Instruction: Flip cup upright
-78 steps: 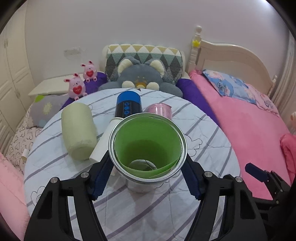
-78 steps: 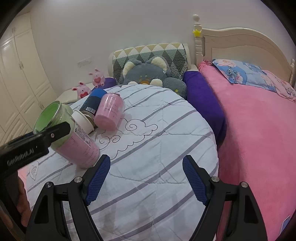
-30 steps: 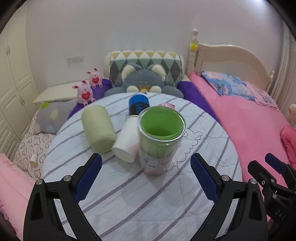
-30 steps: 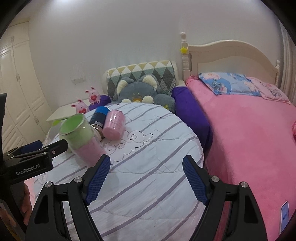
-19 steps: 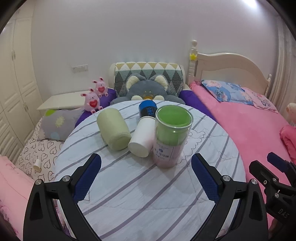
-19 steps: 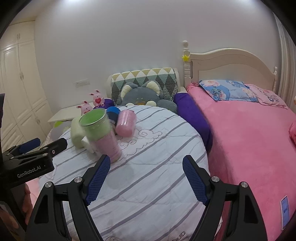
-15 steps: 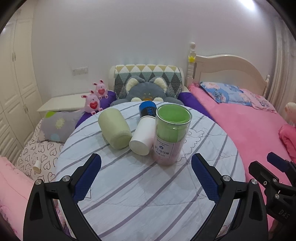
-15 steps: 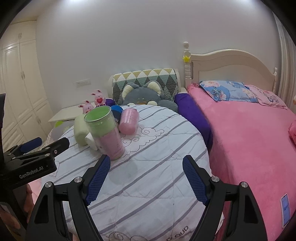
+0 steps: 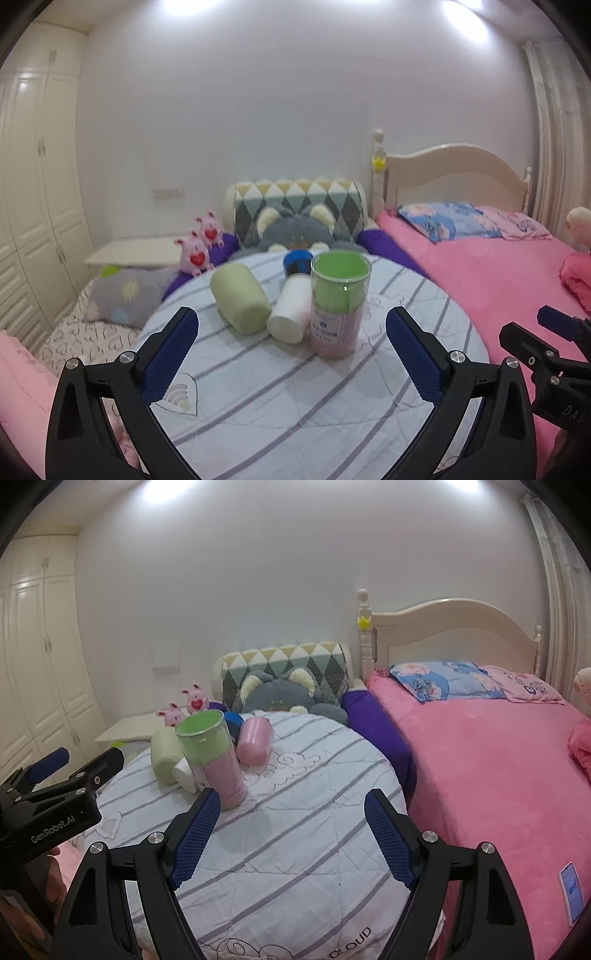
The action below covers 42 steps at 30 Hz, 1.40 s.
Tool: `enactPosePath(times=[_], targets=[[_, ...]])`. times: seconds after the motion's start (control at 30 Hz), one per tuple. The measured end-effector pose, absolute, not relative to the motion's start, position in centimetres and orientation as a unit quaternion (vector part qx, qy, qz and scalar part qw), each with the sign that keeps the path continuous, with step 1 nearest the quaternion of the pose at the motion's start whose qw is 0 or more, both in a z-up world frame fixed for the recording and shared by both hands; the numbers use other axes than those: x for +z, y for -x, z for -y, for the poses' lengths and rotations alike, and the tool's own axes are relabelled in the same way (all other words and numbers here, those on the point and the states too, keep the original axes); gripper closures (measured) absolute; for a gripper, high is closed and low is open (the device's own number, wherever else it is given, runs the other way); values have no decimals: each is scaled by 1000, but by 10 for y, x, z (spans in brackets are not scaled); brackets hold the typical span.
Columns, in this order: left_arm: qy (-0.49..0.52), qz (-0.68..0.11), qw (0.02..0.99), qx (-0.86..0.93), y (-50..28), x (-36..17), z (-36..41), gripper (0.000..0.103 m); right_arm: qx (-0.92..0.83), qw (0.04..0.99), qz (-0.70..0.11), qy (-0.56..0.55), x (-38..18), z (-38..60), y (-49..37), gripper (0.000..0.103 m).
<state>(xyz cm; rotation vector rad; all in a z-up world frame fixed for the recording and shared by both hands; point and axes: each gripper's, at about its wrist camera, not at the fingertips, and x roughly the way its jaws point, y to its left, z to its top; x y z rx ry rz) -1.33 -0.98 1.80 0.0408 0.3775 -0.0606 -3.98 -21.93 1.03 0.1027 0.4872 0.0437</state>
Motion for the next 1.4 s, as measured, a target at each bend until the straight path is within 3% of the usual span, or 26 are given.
enactPosePath(times=[0.3,1.4], targets=[[-22,-152,988,-26,21,14,13,0,22,980,-190,-46,4,216,50,21],[-12,-121,992,-23,10,3,20,0,18,981,-190,-21,-10,218,39,21]])
